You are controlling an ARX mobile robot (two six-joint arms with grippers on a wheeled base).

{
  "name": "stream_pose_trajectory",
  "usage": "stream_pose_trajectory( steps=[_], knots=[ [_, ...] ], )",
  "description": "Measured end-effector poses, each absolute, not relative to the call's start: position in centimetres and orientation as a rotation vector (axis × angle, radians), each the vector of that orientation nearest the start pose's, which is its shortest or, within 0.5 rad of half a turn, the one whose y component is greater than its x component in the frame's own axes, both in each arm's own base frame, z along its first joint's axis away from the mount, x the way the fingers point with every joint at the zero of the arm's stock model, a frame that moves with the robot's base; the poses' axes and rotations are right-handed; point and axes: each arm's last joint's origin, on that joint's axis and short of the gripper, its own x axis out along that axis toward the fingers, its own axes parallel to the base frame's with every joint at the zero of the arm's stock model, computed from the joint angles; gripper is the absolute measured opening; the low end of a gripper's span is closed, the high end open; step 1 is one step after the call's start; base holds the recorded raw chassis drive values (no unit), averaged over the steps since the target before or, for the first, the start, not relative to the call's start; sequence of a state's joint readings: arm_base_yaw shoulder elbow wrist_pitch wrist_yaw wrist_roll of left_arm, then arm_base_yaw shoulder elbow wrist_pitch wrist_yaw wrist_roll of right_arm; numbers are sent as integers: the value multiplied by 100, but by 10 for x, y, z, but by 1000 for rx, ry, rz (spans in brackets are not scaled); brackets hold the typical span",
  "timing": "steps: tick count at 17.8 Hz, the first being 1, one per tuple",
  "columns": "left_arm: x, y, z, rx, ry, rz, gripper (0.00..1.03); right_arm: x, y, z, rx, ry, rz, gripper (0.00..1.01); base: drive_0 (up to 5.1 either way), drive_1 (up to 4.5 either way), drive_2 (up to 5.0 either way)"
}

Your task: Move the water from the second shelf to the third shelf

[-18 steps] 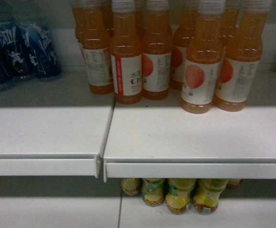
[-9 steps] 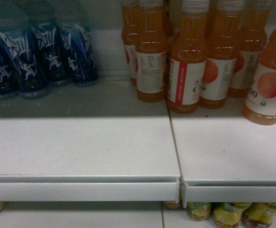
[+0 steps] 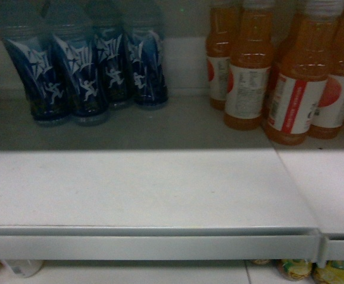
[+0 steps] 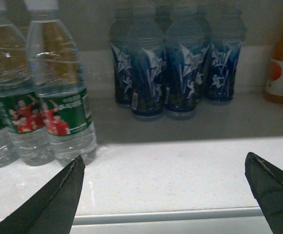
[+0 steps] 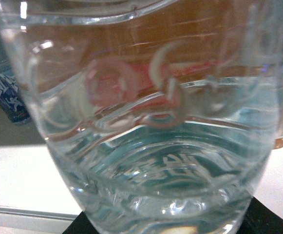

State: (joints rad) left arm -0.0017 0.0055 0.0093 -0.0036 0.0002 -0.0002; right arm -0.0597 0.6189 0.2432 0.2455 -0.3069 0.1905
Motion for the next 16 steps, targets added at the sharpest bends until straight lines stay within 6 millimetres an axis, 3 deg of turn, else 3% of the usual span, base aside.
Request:
stream_pose_trajectory(
  steps=[16],
  knots=[
    [97, 0, 166, 0, 2, 1, 98, 149, 0, 211, 213, 150, 233, 42, -483, 271, 217]
  ],
)
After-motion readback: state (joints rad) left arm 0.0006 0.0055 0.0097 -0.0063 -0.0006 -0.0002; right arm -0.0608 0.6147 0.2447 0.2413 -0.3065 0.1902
